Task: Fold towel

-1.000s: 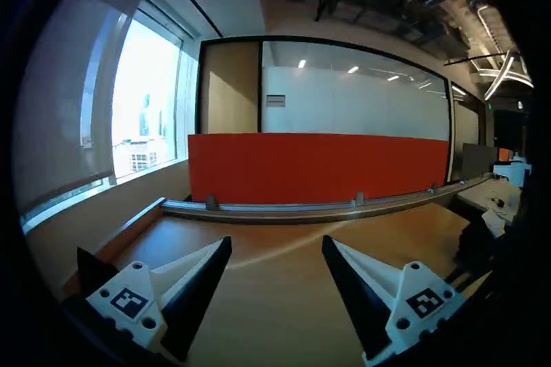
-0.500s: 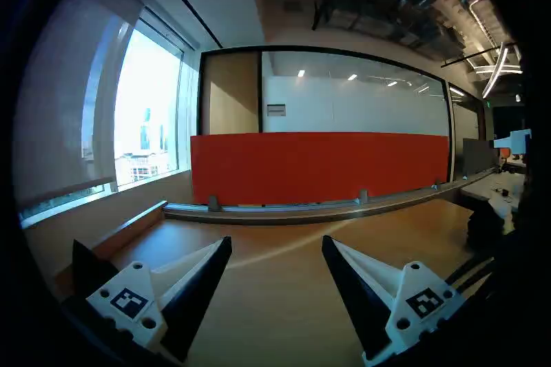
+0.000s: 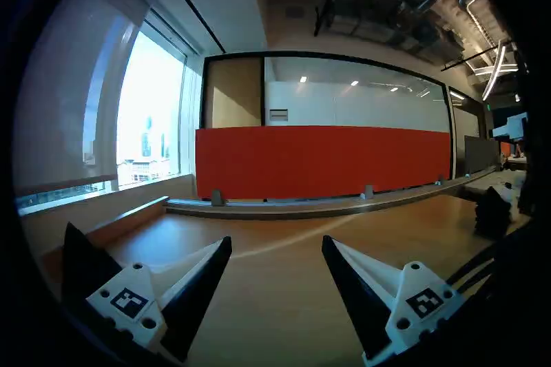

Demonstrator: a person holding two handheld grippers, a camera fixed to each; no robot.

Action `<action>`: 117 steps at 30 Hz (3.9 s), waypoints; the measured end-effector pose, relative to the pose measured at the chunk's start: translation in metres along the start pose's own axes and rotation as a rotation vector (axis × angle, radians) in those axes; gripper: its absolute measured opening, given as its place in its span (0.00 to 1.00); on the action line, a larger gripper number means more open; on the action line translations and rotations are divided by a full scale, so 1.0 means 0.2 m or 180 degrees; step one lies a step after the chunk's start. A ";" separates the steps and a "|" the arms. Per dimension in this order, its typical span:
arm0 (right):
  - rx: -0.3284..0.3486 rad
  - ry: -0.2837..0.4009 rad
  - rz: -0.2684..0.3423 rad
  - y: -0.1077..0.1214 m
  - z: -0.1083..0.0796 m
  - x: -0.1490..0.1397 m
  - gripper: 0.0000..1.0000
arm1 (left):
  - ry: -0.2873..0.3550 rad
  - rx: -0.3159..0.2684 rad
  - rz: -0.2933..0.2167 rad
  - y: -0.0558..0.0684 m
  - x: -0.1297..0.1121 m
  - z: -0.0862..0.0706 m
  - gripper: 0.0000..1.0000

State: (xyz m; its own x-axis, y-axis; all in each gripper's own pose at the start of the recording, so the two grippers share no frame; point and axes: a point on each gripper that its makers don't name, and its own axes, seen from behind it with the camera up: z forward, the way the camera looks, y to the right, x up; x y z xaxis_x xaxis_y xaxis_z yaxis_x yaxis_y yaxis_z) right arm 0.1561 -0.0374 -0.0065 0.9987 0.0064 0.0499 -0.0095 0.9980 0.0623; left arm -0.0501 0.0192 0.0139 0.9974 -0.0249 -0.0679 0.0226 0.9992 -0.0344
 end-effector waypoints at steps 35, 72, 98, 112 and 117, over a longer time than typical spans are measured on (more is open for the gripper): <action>0.0102 0.0021 0.0039 -0.06 0.14 -0.17 1.00 | 0.0022 0.0094 -0.0080 -0.09 -0.26 0.02 0.97; -0.0147 0.0131 0.0008 0.22 0.11 -0.62 1.00 | 0.0015 0.0118 -0.0019 -0.09 -0.25 0.02 0.97; -0.0140 0.0215 0.0108 0.24 0.12 -0.81 1.00 | 0.0015 0.0117 -0.0017 -0.09 -0.25 0.02 0.97; -0.0140 0.0240 -0.0003 0.21 0.12 -0.84 1.00 | 0.0015 0.0117 -0.0017 -0.09 -0.25 0.02 0.98; -0.0149 0.0249 -0.0022 0.20 0.11 -0.82 1.00 | 0.0015 0.0117 -0.0017 -0.09 -0.25 0.02 0.97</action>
State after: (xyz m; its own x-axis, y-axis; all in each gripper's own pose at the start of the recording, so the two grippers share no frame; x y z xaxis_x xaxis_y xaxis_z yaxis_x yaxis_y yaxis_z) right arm -0.0095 0.0000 0.0095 0.9996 0.0026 -0.0283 -0.0022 0.9999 0.0155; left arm -0.1001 0.0033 0.0219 0.9969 -0.0303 -0.0726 0.0305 0.9995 0.0019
